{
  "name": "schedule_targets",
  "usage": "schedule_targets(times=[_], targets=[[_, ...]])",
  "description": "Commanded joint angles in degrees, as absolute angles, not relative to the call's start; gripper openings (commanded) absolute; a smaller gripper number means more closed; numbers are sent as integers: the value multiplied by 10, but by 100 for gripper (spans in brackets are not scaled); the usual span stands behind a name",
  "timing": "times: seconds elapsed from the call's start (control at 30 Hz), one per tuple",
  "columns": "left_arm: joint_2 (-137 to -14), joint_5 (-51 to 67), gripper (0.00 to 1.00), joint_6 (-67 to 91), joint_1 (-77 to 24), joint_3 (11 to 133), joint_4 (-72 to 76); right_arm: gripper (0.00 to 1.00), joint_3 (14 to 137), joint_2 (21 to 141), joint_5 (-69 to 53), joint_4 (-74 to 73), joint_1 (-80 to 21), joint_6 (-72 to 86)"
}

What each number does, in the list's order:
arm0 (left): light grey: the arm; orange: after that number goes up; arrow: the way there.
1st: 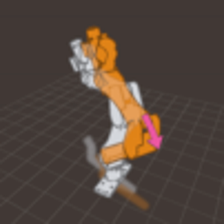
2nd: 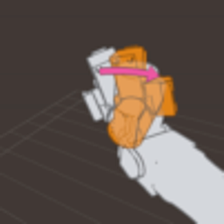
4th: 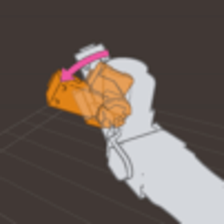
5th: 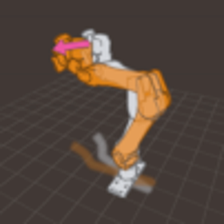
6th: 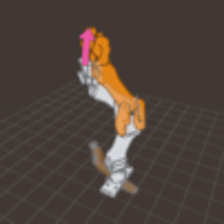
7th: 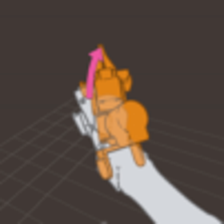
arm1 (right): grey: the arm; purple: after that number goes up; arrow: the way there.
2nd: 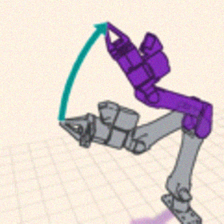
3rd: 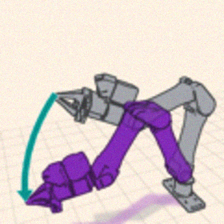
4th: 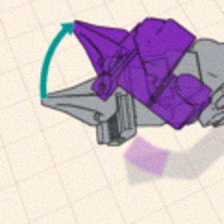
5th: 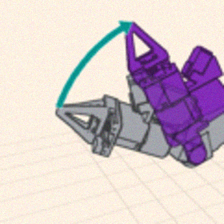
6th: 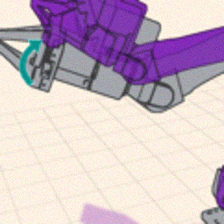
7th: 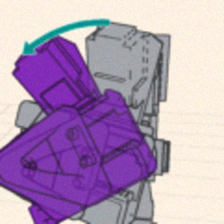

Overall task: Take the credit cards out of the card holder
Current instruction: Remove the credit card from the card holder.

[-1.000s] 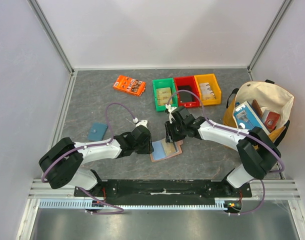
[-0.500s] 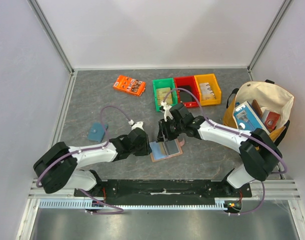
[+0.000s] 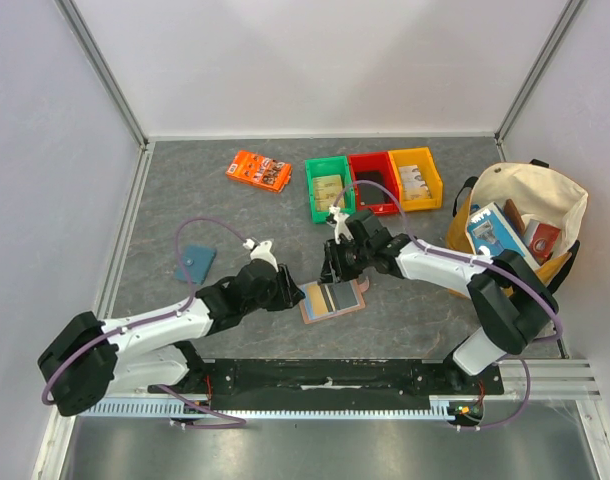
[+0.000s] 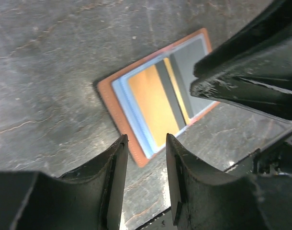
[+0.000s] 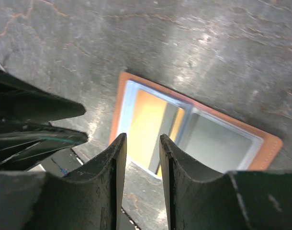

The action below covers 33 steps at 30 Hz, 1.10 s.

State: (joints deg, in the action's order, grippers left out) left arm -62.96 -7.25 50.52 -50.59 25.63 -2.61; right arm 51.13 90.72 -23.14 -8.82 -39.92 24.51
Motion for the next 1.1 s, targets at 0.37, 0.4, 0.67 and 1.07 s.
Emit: schedule_targets(times=[0.37, 0.4, 0.67, 1.07], targets=[[-771, 38, 26, 487, -474, 305, 112, 29, 379, 918, -374, 125, -314, 304], [-779, 39, 21, 488, -473, 305, 113, 29, 374, 923, -383, 138, -312, 308], [-821, 42, 6, 515, -464, 295, 102, 26, 356, 964, -411, 175, -308, 316], [-813, 47, 3, 546, -441, 257, 104, 19, 316, 1007, -468, 297, -296, 357]])
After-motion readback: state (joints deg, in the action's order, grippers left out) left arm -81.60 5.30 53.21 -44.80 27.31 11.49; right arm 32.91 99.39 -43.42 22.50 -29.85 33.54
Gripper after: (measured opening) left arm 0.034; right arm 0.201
